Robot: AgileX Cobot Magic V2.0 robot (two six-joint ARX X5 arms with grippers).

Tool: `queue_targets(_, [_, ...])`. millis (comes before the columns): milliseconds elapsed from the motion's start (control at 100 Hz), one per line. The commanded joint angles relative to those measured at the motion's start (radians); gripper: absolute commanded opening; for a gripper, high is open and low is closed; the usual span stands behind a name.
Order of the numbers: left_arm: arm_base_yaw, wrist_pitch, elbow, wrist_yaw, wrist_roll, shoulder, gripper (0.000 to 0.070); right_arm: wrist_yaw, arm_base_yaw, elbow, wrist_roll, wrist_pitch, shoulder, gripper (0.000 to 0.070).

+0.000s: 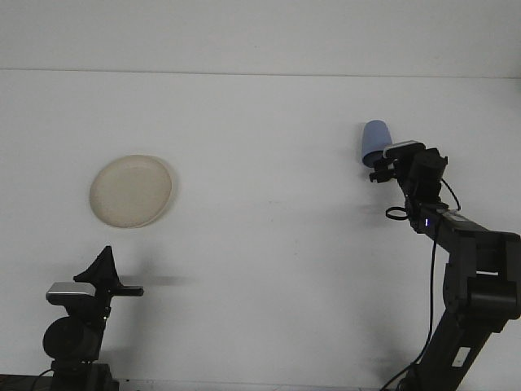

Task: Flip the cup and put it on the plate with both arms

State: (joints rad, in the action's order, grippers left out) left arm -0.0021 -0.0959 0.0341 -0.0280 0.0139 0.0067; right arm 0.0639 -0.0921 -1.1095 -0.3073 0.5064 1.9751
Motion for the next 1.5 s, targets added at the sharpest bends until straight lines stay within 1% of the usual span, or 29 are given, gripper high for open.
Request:
queue_targets(0, [0.001,-0.010,-0.020,-0.006,0.002,-0.003,0.0015,0.024,0.000,-0.031,-0.012,0.051,0.042,0.0525])
queue_targets(90, [0.001,-0.010,-0.020,-0.006,0.002,-0.003,0.0015,0.039,0.000,-0.039,-0.012,0.104,0.063,0.0523])
queue_targets(140, [0.001,-0.010,-0.020,-0.006,0.002,-0.003,0.0015,0.045,0.000,-0.042,-0.012,0.117,0.072,0.0497])
queue_targets(220, [0.001,-0.010,-0.020,-0.006,0.002,-0.003,0.0015,0.050,0.000,-0.043,-0.011,0.123,0.082,0.0390])
queue_targets(340, [0.001,-0.010,-0.020,-0.006,0.002,-0.003,0.0015,0.102,0.000,-0.043,-0.011,0.137,0.089,0.0207])
queue_targets(350, [0.001,-0.010,-0.020,-0.006,0.002,-0.003,0.0015,0.104,0.000,-0.043,-0.011,0.137,0.089,0.0199])
queue_targets(370, [0.001,-0.010,-0.020,-0.006,0.002,-0.003,0.0015,0.111,0.000,-0.043,-0.011,0.137,0.089,0.0160])
queue_targets(480, [0.001,-0.010,-0.020,-0.006,0.002,-0.003,0.0015,0.146,0.000,-0.043,-0.011,0.141,0.089,0.0000])
queue_targets(560, [0.001,-0.010,-0.020,-0.006,0.002,-0.003,0.0015,0.158,0.001,-0.043,0.001,0.151,0.089,0.0000])
queue_targets(720, [0.001,-0.010,-0.020,-0.006,0.002,-0.003,0.0015,0.167,0.001,-0.043,0.072,0.143,0.065,0.0000])
queue_targets(830, [0.001,-0.010,-0.020,-0.006,0.002,-0.003,0.0015,0.178,-0.007,-0.042,0.147,0.121,0.010,0.0000])
queue_targets(910, [0.001,-0.010,-0.020,-0.006,0.002,-0.003,0.0015,0.180,-0.010,-0.043,0.218,0.091,-0.052,0.0000])
queue_targets(1090, [0.001,-0.010,-0.020,-0.006,0.002,-0.003,0.0015,0.185,-0.010,-0.043,0.360,-0.052,-0.253,0.0000])
queue_targets(1160, [0.001,-0.010,-0.020,-0.006,0.002,-0.003,0.0015,0.214,-0.008,-0.043,0.422,-0.117,-0.340,0.0000])
queue_targets(1240, [0.001,-0.010,-0.020,-0.006,0.002,-0.003,0.0015,0.267,0.004,-0.043,0.502,-0.213,-0.448,0.0000])
queue_targets(1310, [0.001,-0.010,-0.020,-0.006,0.002,-0.003,0.0015,0.314,0.019,-0.045,0.550,-0.315,-0.531,0.0000])
queue_targets(1400, [0.001,-0.010,-0.020,-0.006,0.002,-0.003,0.0015,0.380,0.051,-0.058,0.555,-0.472,-0.614,0.0000])
queue_targets(1490, [0.001,-0.010,-0.020,-0.006,0.002,-0.003,0.0015,0.443,0.108,-0.100,0.522,-0.681,-0.665,0.0000])
